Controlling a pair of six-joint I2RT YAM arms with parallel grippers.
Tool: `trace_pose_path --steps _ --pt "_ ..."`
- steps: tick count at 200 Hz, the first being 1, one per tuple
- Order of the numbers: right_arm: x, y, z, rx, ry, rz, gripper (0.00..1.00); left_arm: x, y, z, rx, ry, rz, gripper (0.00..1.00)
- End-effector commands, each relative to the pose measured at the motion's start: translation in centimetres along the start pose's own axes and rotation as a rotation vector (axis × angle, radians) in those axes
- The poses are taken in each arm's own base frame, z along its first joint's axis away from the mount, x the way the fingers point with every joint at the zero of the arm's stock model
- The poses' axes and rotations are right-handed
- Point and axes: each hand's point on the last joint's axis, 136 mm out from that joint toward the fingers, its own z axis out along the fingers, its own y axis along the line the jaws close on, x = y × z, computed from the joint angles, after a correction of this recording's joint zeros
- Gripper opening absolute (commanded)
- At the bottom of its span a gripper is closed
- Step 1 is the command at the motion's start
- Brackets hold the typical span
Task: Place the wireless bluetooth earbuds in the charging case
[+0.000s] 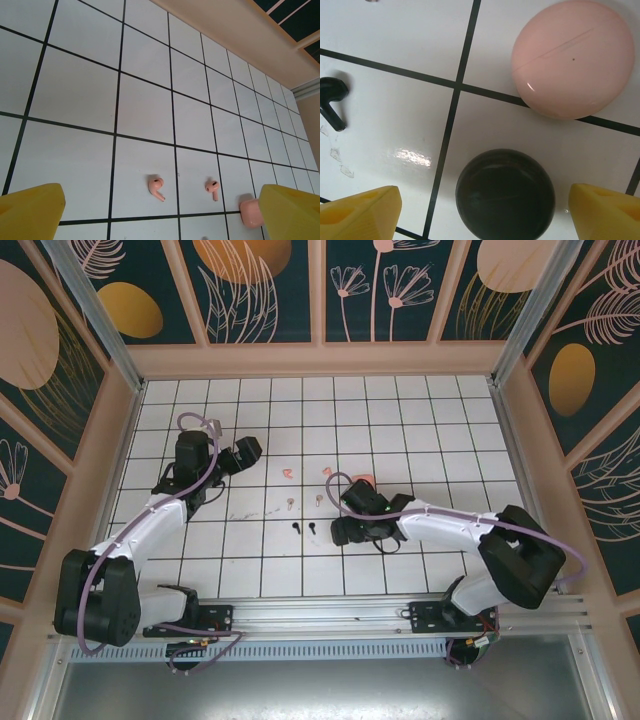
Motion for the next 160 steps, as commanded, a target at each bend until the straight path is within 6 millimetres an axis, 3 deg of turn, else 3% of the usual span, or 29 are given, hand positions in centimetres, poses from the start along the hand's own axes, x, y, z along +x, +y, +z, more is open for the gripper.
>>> trace_pose_path --steps 1,63,81,99,160 --pt "-0.5 0.9 0.0 -0.006 -0.007 0.002 0.85 -0.6 -1.0 0.1 0.020 -0.005 -0.010 0.99" --pt "1.1 2.6 0.1 0.003 0.037 -0.020 0.82 -0.4 -1.1 0.1 0.022 0.005 -0.003 0.99" --pt "1.6 1.8 0.0 0.060 0.043 -0.001 0.82 -0.4 -1.1 0.1 0.021 0.009 -0.001 0.99" --pt "1.4 0.8 -0.5 0.126 0.029 0.024 0.85 -0.4 -1.2 0.1 0.027 0.012 0.002 0.99" --pt "0.5 1.5 -0.3 0.160 0.075 -0.141 0.86 -0.5 -2.4 0.5 0.081 0.031 0.042 0.99"
